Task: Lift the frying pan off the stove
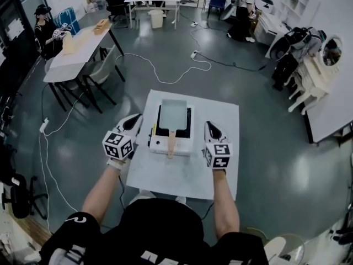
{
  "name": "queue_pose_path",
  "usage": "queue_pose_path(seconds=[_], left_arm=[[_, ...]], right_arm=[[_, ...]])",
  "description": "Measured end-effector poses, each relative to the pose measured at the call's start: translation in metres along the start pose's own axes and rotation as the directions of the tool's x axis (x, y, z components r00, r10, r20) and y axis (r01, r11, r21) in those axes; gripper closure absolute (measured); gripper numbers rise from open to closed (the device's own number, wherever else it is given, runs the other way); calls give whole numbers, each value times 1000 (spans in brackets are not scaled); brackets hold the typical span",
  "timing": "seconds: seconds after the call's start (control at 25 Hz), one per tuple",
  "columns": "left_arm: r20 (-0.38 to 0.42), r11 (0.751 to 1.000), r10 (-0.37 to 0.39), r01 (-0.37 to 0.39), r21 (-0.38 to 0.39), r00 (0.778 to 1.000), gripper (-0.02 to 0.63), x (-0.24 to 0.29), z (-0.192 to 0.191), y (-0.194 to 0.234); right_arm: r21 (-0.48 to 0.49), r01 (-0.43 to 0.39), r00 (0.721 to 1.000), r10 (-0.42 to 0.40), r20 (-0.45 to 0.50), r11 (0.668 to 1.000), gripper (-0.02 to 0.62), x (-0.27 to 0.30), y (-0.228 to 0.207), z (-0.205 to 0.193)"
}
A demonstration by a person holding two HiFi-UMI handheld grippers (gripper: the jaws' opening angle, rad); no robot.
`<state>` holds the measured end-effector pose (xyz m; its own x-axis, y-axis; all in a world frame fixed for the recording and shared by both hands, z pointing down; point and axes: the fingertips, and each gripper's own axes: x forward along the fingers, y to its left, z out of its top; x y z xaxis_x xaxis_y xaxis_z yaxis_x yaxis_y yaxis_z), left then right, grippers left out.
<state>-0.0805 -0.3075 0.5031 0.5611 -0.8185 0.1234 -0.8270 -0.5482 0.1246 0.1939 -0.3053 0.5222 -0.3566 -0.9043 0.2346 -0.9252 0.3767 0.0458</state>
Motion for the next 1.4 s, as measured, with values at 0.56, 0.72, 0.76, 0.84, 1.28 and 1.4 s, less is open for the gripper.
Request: queue_pose_path(seconds=[0.56,0.72,0.76,0.84,1.28,1.4], left_arm=[[-14,998,-58,57,-16,998,607,12,-5,48],[-20,997,-74,73,-24,997,607,13,-8,47],[-24,997,-79,79,-24,997,607,14,-10,45],[-33,996,-90,89,-24,995,607,14,-14,43],[-119,987,-153,144,-77,981,607,16,-66,20],[-141,978,-185,167,-127,973,607,16,-84,13]], right_arm=[[-16,27,1000,-27,-13,1000,601,33,39,4],[-14,32,999,-32,-18,999,601,34,40,4],[-12,33,999,-33,-21,999,601,34,40,3],[-4,32,999,-32,-29,999,601,34,40,0],[-9,-2,997,1,-83,1000,601,46,48,-27],[-4,-41,993,40,-107,999,601,54,56,-41]])
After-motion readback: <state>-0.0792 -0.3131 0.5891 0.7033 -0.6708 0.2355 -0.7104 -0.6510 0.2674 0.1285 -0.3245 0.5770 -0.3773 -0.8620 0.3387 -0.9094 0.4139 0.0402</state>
